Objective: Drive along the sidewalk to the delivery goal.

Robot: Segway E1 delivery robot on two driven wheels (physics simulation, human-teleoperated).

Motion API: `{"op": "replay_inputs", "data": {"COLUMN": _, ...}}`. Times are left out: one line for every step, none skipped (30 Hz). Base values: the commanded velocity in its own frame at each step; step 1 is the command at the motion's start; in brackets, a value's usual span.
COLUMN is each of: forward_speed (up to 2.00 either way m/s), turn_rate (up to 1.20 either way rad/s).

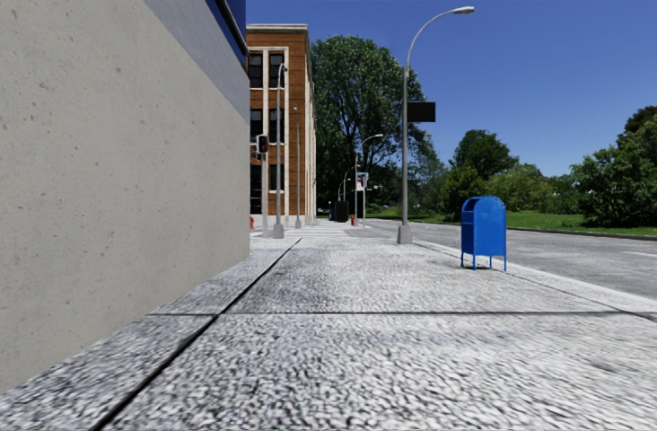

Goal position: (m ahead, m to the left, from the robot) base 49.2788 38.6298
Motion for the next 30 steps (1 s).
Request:
{"op": "replay_inputs", "data": {"forward_speed": 2.0, "turn_rate": 0.0}}
{"op": "replay_inputs", "data": {"forward_speed": 2.0, "turn_rate": 0.0}}
{"op": "replay_inputs", "data": {"forward_speed": 2.0, "turn_rate": 0.0}}
{"op": "replay_inputs", "data": {"forward_speed": 2.0, "turn_rate": 0.0}}
{"op": "replay_inputs", "data": {"forward_speed": 2.0, "turn_rate": 0.0}}
{"op": "replay_inputs", "data": {"forward_speed": 2.0, "turn_rate": 0.0}}
{"op": "replay_inputs", "data": {"forward_speed": 2.0, "turn_rate": 0.0}}
{"op": "replay_inputs", "data": {"forward_speed": 2.0, "turn_rate": 0.0}}
{"op": "replay_inputs", "data": {"forward_speed": 2.0, "turn_rate": 0.0}}
{"op": "replay_inputs", "data": {"forward_speed": 2.0, "turn_rate": 0.0}}
{"op": "replay_inputs", "data": {"forward_speed": 2.0, "turn_rate": 0.0}}
{"op": "replay_inputs", "data": {"forward_speed": 2.0, "turn_rate": 0.0}}
{"op": "replay_inputs", "data": {"forward_speed": 2.0, "turn_rate": 0.0}}
{"op": "replay_inputs", "data": {"forward_speed": 2.0, "turn_rate": 0.0}}
{"op": "replay_inputs", "data": {"forward_speed": 2.0, "turn_rate": 0.0}}
{"op": "replay_inputs", "data": {"forward_speed": 2.0, "turn_rate": 0.0}}
{"op": "replay_inputs", "data": {"forward_speed": 2.0, "turn_rate": 0.0}}
{"op": "replay_inputs", "data": {"forward_speed": 2.0, "turn_rate": 0.0}}
{"op": "replay_inputs", "data": {"forward_speed": 2.0, "turn_rate": 0.0}}
{"op": "replay_inputs", "data": {"forward_speed": 2.0, "turn_rate": 0.0}}
{"op": "replay_inputs", "data": {"forward_speed": 2.0, "turn_rate": 0.0}}
{"op": "replay_inputs", "data": {"forward_speed": 2.0, "turn_rate": 0.0}}
{"op": "replay_inputs", "data": {"forward_speed": 2.0, "turn_rate": 0.0}}
{"op": "replay_inputs", "data": {"forward_speed": 2.0, "turn_rate": 0.0}}
{"op": "replay_inputs", "data": {"forward_speed": 2.0, "turn_rate": 0.0}}
{"op": "replay_inputs", "data": {"forward_speed": 2.0, "turn_rate": 0.0}}
{"op": "replay_inputs", "data": {"forward_speed": 2.0, "turn_rate": 0.0}}
{"op": "replay_inputs", "data": {"forward_speed": 2.0, "turn_rate": 0.0}}
{"op": "replay_inputs", "data": {"forward_speed": 2.0, "turn_rate": 0.0}}
{"op": "replay_inputs", "data": {"forward_speed": 2.0, "turn_rate": 0.0}}
